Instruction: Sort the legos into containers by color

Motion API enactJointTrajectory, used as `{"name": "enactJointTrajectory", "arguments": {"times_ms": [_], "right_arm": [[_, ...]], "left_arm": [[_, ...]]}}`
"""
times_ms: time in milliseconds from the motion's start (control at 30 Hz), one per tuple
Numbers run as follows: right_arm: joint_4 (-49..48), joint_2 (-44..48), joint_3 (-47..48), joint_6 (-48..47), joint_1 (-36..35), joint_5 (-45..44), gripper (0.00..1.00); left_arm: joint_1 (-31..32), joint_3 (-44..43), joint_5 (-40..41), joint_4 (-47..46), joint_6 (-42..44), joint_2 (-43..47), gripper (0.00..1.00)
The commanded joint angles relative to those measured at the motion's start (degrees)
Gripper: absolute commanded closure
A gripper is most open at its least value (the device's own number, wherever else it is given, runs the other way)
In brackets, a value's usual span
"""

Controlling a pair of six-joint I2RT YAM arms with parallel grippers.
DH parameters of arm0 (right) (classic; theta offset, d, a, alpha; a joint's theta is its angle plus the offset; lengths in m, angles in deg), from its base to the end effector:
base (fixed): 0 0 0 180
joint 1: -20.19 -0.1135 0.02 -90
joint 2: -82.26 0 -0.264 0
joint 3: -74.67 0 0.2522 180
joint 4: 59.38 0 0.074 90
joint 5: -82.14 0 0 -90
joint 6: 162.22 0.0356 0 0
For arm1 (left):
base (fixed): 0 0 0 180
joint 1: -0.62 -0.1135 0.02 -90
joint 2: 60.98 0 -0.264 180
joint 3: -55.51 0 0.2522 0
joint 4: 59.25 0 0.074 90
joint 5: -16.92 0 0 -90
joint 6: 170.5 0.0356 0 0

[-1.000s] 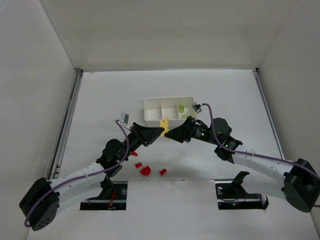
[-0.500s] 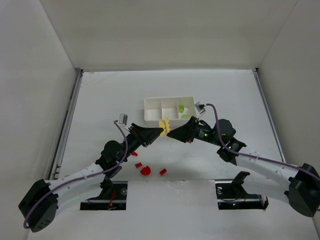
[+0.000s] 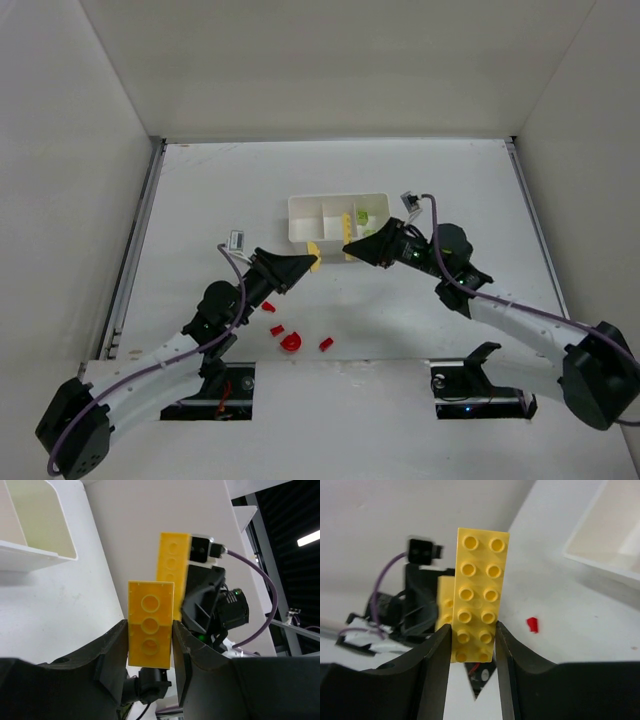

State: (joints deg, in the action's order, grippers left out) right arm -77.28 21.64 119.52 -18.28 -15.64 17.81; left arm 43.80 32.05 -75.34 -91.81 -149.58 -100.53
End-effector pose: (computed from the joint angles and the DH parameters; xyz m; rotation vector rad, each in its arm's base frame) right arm 0.1849 0.1525 0.2789 -0.1310 1.7630 1.5378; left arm 0.1185 -0.1131 0.2428 -0.2953 1.4596 -1.6707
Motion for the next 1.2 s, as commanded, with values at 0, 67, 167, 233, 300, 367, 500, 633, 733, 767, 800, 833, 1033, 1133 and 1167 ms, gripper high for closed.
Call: {"name": "enactJointTrajectory", "arguments": {"times_ms": [0,67,167,233,300,367,500,633,733,767,800,833,1033,1133,1167], "right_arm": [[3.34,-5.45,5.11,-3.39,2.04,-2.20,0.62],[6.42,-9.76,8.97,-5.06,3.18,-2.99,0.61],[11.78,-15.83,15.03,-8.13,3.97,-5.80,0.62],[14.33,-18.56,17.94,-9.98,3.98,-8.34,0.62],[17.49,-21.63,21.10,-12.00,4.06,-11.24,0.61],[20.04,-24.35,23.65,-13.58,4.06,-13.09,0.61],[22.34,-28.23,26.21,-15.43,3.98,-16.26,0.61],[23.04,-30.69,27.79,-15.96,4.24,-16.70,0.56],[24.19,-31.49,28.85,-16.40,4.15,-16.88,0.50],[24.54,-31.75,29.20,-16.58,4.06,-16.97,0.48],[24.80,-31.84,29.38,-16.67,4.06,-17.23,0.45],[24.89,-31.84,29.55,-16.67,4.06,-17.49,0.43],[25.77,-29.30,29.82,-16.67,4.24,-17.85,0.37],[25.25,-24.39,27.54,-16.49,4.33,-18.81,0.37],[24.98,-21.59,25.97,-16.14,4.50,-19.69,0.38]], "left_arm": [[-0.25,-0.50,1.12,2.28,3.86,2.63,0.83],[-0.25,-0.50,1.99,3.78,4.83,3.16,0.83],[-0.07,-0.41,2.96,5.37,6.06,3.78,0.83],[0.28,0.02,3.40,5.72,6.59,4.30,0.83],[0.46,0.46,3.75,5.98,7.03,4.74,0.83],[0.46,0.81,3.84,6.33,7.29,5.01,0.83],[0.46,1.43,4.11,6.34,7.64,5.54,0.83],[0.37,1.52,4.02,6.42,7.91,5.54,0.83],[0.28,1.08,3.84,6.42,8.34,5.19,0.83],[0.28,0.99,3.84,6.51,8.43,5.10,0.83],[0.28,0.82,3.84,6.51,8.52,4.92,0.83],[0.28,0.64,3.84,6.51,8.61,4.75,0.83],[-0.07,-1.37,3.49,7.56,9.75,3.26,0.83],[-1.21,-5.06,3.75,10.72,12.82,0.45,0.83],[-1.65,-6.90,3.93,12.12,14.05,-0.95,0.83]]}}
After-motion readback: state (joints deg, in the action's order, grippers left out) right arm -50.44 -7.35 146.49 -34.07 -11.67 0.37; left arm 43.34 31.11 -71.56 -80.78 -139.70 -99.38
